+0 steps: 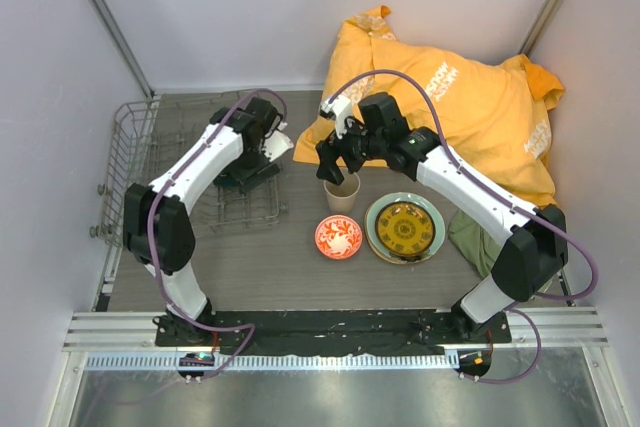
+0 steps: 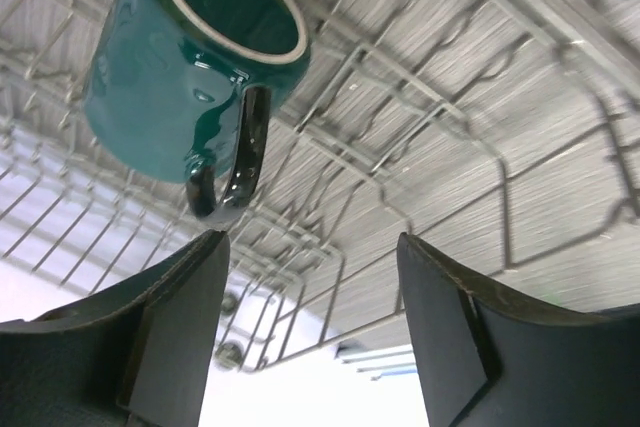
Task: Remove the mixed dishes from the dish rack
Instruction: Place the cup on the dish rack, then pick up the cup from the dish rack.
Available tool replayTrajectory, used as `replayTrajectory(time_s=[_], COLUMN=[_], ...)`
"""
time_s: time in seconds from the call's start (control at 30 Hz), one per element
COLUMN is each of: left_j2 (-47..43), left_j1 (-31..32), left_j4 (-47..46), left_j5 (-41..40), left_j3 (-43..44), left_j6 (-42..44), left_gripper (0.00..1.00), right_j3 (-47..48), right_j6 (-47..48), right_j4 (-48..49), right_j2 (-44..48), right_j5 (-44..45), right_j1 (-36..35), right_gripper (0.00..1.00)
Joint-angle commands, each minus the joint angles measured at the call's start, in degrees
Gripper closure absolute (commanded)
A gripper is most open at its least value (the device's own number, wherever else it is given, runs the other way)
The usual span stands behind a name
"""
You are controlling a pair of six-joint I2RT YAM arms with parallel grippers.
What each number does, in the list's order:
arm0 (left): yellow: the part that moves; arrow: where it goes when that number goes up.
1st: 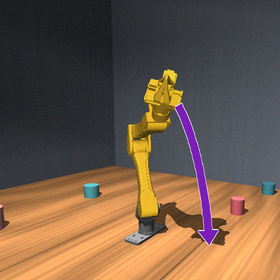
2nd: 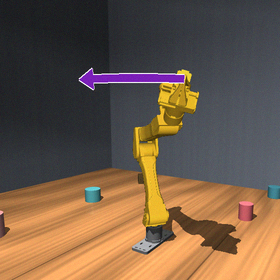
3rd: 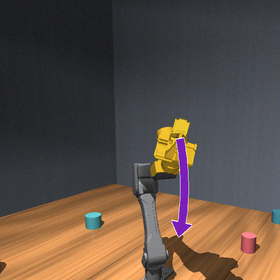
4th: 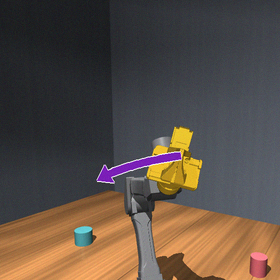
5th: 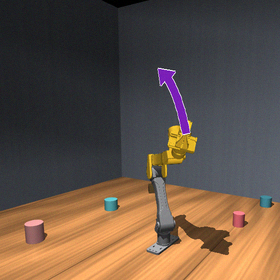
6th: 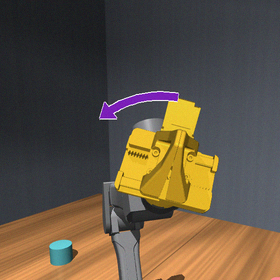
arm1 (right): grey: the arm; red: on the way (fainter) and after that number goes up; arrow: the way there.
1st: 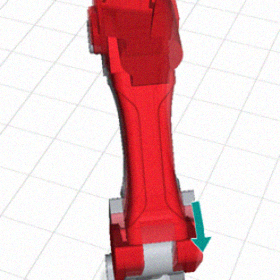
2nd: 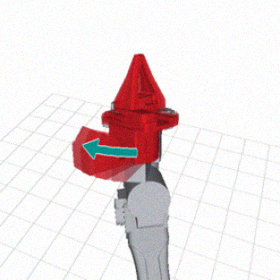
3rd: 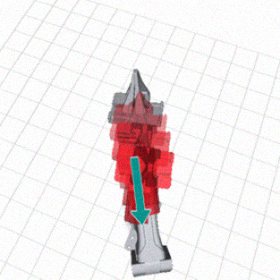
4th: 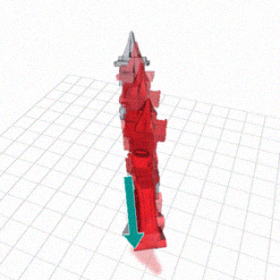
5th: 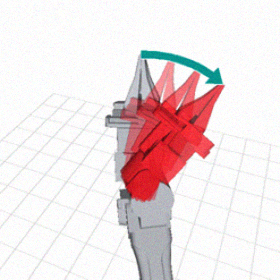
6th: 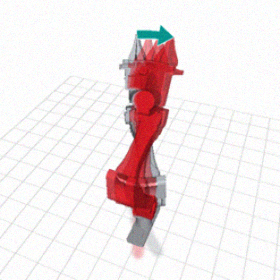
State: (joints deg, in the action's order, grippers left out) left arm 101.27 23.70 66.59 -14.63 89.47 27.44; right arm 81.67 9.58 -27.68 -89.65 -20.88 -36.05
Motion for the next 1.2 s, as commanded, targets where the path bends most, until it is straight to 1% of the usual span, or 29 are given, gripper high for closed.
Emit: replayTrajectory(time_s=[0.0, 0.03, 0.13, 0.17, 0.2, 0.23, 0.27, 0.3, 0.33, 0.43, 0.47, 0.6, 0.63, 0.67, 0.9, 1.03, 1.17], left_j2=[-4.0, -4.6, -5.5, -6.0, -6.3, -6.6, -7.1, -7.1, -7.2, -5.7, -4.3, 0.0, 0.8, 1.5, 5.9, 7.1, 6.7], left_j1=[-4.3, -5.5, -11.1, -12.6, -15.5, -16.9, -18.4, -21.1, -22.3, -27.5, -29.3, -32.2, -32.6, -33.3, -36.1, -36.6, -36.9], left_j4=[-0.9, -1.1, -2.2, -2.7, -3.1, -4.4, -5.0, -5.6, -6.6, -6.2, -5.8, -4.1, -4.3, -5.8, -9.0, -10.4, -13.6], left_j5=[8.8, 12.5, 18.9, 23.0, 24.9, 26.5, 30.2, 31.6, 33.3, 40.4, 44.3, 51.2, 51.8, 52.1, 58.5, 58.8, 57.5], left_j3=[3.3, 4.2, 5.4, 5.5, 5.5, 5.0, 4.7, 4.4, 4.0, 5.0, 5.5, 8.4, 8.4, 8.4, 8.3, 7.9, 5.5], left_j6=[-1.1, -1.3, -2.7, -2.9, -3.4, -3.7, -3.9, -4.5, -4.8, -5.6, -5.9, -7.6, -9.5, -10.8, -15.8, -17.5, -19.2], left_gripper=[0.27, 0.27, 0.25, 0.25, 0.25, 0.25, 0.25, 0.25, 0.25, 0.23, 0.23, 0.23, 0.25, 0.25, 0.27, 0.28, 0.28], right_j3=[-0.5, -0.5, -0.8, -0.8, -0.8, -0.9, -0.8, -0.9, -0.7, -0.5, -0.5, -0.4, -0.4, -0.5, -0.7, -0.8, -1.0], right_j6=[0.7, 0.7, 0.7, 0.9, 0.9, 0.9, 0.8, 0.8, 0.8, 0.5, 0.5, 0.5, 0.5, 0.4, 0.8, 0.8, 0.7], right_j4=[1.0, 1.0, 1.0, 1.0, 1.1, 1.0, 1.1, 1.1, 1.2, 1.1, 1.1, 1.1, 1.1, 1.0, 0.8, 0.8, 1.0], right_j2=[1.7, 1.8, 1.8, 1.8, 1.8, 1.8, 1.8, 1.7, 1.5, 1.1, 1.0, 0.7, 0.7, 0.7, 0.9, 0.7, 0.7], right_j5=[-0.4, -0.4, -0.4, -0.4, -0.4, -0.4, -0.5, -0.5, -0.6, -0.8, -0.8, -0.8, -0.8, -0.8, -0.7, -0.9, -1.0], right_j1=[-0.4, -0.4, -0.4, -0.4, -0.4, -0.4, -0.4, -0.4, -0.4, -0.4, -0.4, -0.4, -0.4, -0.4, -0.4, -0.3, -0.4], right_gripper=[0.14, 0.14, 0.14, 0.14, 0.14, 0.14, 0.14, 0.14, 0.14, 0.14, 0.14, 0.14, 0.14, 0.14, 0.14, 0.14, 0.14])
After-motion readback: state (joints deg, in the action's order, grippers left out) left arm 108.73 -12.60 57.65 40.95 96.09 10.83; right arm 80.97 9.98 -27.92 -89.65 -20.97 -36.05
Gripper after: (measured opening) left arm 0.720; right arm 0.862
